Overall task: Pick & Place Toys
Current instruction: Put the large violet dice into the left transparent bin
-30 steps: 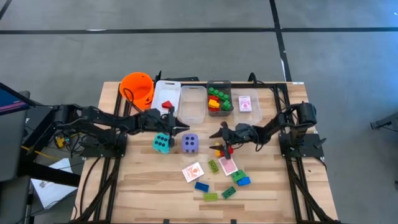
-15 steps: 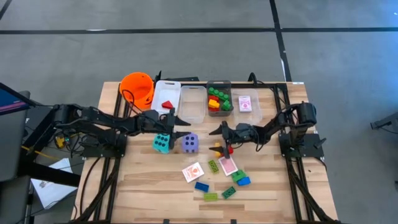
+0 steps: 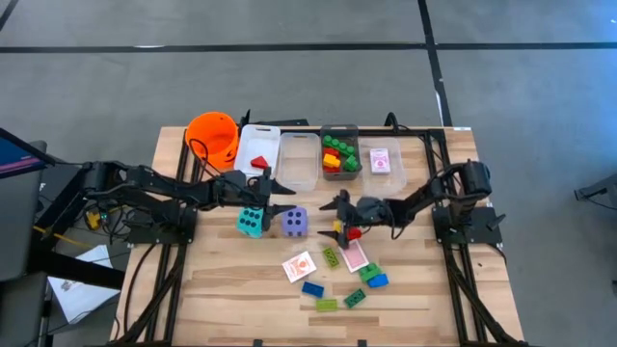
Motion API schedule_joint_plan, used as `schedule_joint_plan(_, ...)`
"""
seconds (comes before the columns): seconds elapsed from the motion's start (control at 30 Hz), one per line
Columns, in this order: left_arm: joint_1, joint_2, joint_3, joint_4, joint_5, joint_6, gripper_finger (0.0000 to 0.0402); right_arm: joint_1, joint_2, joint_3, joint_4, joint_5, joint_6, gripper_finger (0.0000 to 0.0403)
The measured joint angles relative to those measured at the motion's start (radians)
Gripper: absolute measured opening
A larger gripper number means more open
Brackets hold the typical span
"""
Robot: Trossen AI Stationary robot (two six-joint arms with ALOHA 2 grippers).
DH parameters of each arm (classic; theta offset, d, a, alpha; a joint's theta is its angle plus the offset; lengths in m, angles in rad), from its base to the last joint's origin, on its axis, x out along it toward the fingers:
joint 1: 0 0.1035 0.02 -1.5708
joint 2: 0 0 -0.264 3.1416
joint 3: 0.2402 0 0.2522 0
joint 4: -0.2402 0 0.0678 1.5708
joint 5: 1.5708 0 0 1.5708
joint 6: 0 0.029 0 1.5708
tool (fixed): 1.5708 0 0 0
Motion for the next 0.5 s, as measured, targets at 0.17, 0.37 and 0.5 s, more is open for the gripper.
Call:
schedule_joint_plan(0.17, -0.002, 0.000, 0.000, 0.000, 0.000, 0.000, 0.0187, 0.050, 0.000, 0.000, 0.003, 0.120, -0.052, 0.0397)
schedule_joint_plan(0.37, -0.002, 0.000, 0.000, 0.001, 0.000, 0.000, 0.0187, 0.062, 0.000, 0.002, 0.011, 0.160, -0.062, 0.0398)
schedule_joint_plan(0.5, -0.002, 0.000, 0.000, 0.001, 0.000, 0.000, 0.0183, 0.062, 0.000, 0.031, 0.013, 0.165, -0.058, 0.0393)
